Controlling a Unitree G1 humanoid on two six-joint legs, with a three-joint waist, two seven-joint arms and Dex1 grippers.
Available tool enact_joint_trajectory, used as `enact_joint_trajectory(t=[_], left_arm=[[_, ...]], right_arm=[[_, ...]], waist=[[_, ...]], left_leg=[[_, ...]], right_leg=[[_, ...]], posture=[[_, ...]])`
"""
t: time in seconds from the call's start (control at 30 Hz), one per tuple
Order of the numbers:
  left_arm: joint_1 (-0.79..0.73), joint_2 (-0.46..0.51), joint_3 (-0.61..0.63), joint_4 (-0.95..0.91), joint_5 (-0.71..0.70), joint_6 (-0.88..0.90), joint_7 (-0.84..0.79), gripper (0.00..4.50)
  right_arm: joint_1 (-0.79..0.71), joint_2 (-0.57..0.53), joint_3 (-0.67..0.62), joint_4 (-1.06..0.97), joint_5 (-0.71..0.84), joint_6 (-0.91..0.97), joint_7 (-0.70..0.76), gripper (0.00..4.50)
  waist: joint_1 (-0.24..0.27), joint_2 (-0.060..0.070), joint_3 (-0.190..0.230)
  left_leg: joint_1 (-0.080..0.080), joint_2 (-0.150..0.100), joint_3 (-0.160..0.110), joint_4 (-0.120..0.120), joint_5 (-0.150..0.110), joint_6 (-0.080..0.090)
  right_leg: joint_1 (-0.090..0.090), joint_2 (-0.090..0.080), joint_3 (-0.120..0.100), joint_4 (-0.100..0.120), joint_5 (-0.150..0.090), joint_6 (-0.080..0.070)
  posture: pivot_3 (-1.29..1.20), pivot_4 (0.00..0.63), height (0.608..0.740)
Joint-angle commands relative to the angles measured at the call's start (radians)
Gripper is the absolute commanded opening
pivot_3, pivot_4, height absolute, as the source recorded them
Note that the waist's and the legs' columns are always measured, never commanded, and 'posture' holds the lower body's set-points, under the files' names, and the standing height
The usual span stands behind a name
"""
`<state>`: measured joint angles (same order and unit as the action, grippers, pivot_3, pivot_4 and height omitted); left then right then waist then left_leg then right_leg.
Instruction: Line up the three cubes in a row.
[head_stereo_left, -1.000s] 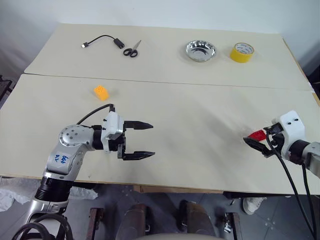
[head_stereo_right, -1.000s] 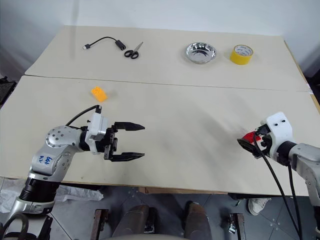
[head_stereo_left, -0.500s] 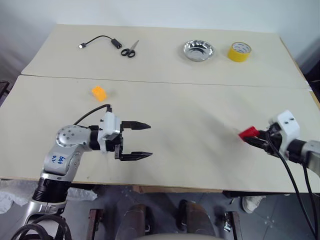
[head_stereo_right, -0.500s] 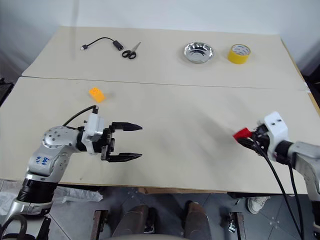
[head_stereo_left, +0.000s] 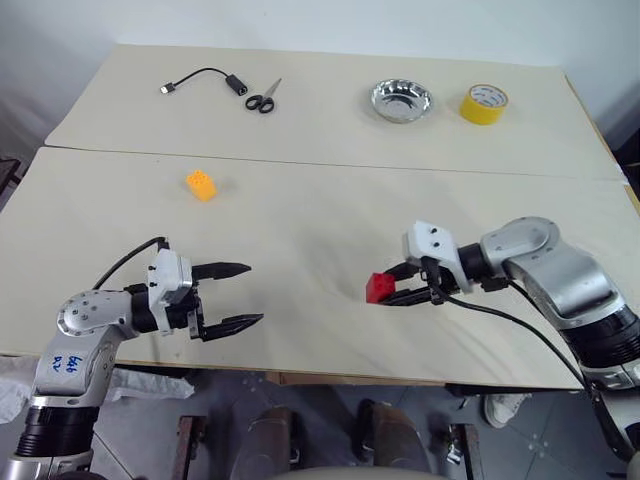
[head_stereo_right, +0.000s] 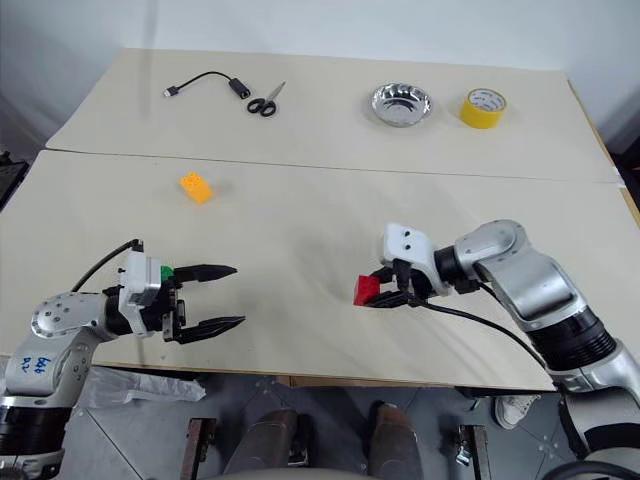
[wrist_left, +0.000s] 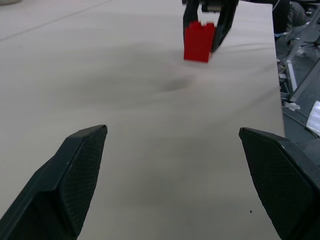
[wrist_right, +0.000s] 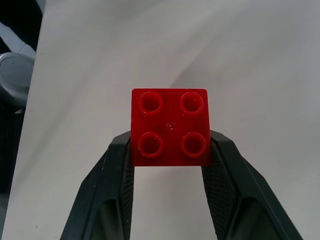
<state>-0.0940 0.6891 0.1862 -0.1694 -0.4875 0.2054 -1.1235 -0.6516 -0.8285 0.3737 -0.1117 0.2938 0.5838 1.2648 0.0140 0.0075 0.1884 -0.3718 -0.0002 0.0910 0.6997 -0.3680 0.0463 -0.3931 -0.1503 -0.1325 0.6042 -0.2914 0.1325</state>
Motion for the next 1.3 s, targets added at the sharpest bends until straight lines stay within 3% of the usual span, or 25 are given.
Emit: enact_joint_trajectory(t=[0.03, 0.2, 0.23, 0.47, 0.57, 0.67, 0.8, 0.93, 1.1, 1.3], left_arm=[[0.028, 0.006, 0.028, -0.054, -0.015, -0.020, 0.017, 4.50], [0.045, 0.007, 0.032, -0.071, -0.021, -0.018, 0.025, 4.50], [0.046, 0.008, 0.033, -0.069, -0.021, -0.018, 0.024, 4.50], [0.078, 0.005, 0.117, -0.053, -0.008, -0.046, 0.080, 4.50], [0.126, -0.021, 0.254, -0.026, -0.040, -0.063, 0.160, 4.50], [0.184, -0.046, 0.352, -0.020, -0.066, -0.089, 0.191, 4.50], [0.452, -0.157, 0.585, 0.038, -0.075, -0.154, 0.243, 4.50], [0.567, -0.219, 0.685, 0.136, -0.102, -0.187, 0.274, 4.50], [0.628, -0.260, 0.690, 0.192, -0.103, -0.221, 0.265, 4.50], [0.583, -0.295, 0.586, 0.012, -0.136, -0.184, 0.326, 4.50]], right_arm=[[-0.018, 0.032, 0.021, 0.028, -0.067, -0.056, -0.021, 1.49], [-0.034, 0.074, 0.024, 0.058, -0.108, -0.085, -0.019, 1.49], [-0.035, 0.078, 0.022, 0.061, -0.117, -0.095, -0.022, 2.20], [0.000, 0.082, -0.063, 0.056, -0.091, -0.248, 0.008, 4.45], [0.077, 0.104, -0.199, 0.048, 0.027, -0.418, 0.052, 4.48], [0.142, 0.127, -0.296, 0.051, 0.130, -0.474, 0.090, 4.48], [0.315, 0.183, -0.497, 0.023, 0.310, -0.553, 0.103, 4.48], [0.451, 0.204, -0.525, -0.037, 0.337, -0.578, 0.099, 4.48], [0.492, 0.223, -0.506, -0.034, 0.304, -0.653, 0.119, 4.48], [0.455, 0.226, -0.493, -0.014, 0.311, -0.694, 0.153, 4.48]], waist=[[-0.005, 0.000, 0.000], [-0.017, 0.000, 0.000], [-0.018, 0.000, 0.000], [-0.018, 0.000, 0.000], [-0.017, 0.000, 0.000], [-0.017, -0.001, 0.000], [-0.023, -0.002, -0.001], [-0.015, -0.004, -0.001], [-0.009, -0.007, -0.003], [-0.012, -0.008, -0.003]], left_leg=[[0.000, 0.000, 0.000, 0.000, 0.000, 0.000], [0.001, 0.001, 0.001, 0.000, 0.000, 0.000], [0.001, 0.001, 0.001, 0.000, 0.000, 0.000], [0.001, 0.001, 0.001, 0.000, 0.000, 0.000], [0.001, 0.001, 0.001, 0.000, 0.000, 0.000], [0.001, 0.002, 0.001, -0.001, 0.000, -0.001], [0.003, 0.002, 0.002, -0.002, -0.001, -0.001], [0.002, 0.003, 0.003, -0.001, -0.003, 0.001], [0.005, 0.002, 0.002, 0.001, -0.004, 0.002], [0.004, 0.003, 0.001, 0.000, -0.005, 0.000]], right_leg=[[0.000, 0.000, 0.000, 0.000, 0.000, 0.000], [0.000, 0.001, 0.000, 0.001, 0.000, 0.000], [0.000, 0.001, 0.000, 0.001, 0.000, 0.000], [0.000, 0.001, 0.000, 0.001, 0.000, 0.000], [0.000, 0.001, 0.000, 0.000, 0.000, 0.000], [0.000, 0.001, 0.000, 0.000, 0.000, 0.000], [0.001, 0.001, 0.000, 0.000, 0.000, 0.000], [0.001, 0.002, 0.000, -0.003, 0.000, 0.000], [0.003, -0.003, 0.002, -0.002, 0.001, 0.000], [0.001, -0.011, 0.005, -0.002, 0.000, -0.003]], posture=[[0.00, 0.150, 0.740], [0.00, 0.150, 0.740], [0.00, 0.150, 0.740], [0.00, 0.150, 0.740], [0.00, 0.150, 0.740], [0.00, 0.150, 0.740], [0.00, 0.150, 0.740], [0.00, 0.150, 0.740], [0.00, 0.150, 0.740], [0.00, 0.150, 0.740]])
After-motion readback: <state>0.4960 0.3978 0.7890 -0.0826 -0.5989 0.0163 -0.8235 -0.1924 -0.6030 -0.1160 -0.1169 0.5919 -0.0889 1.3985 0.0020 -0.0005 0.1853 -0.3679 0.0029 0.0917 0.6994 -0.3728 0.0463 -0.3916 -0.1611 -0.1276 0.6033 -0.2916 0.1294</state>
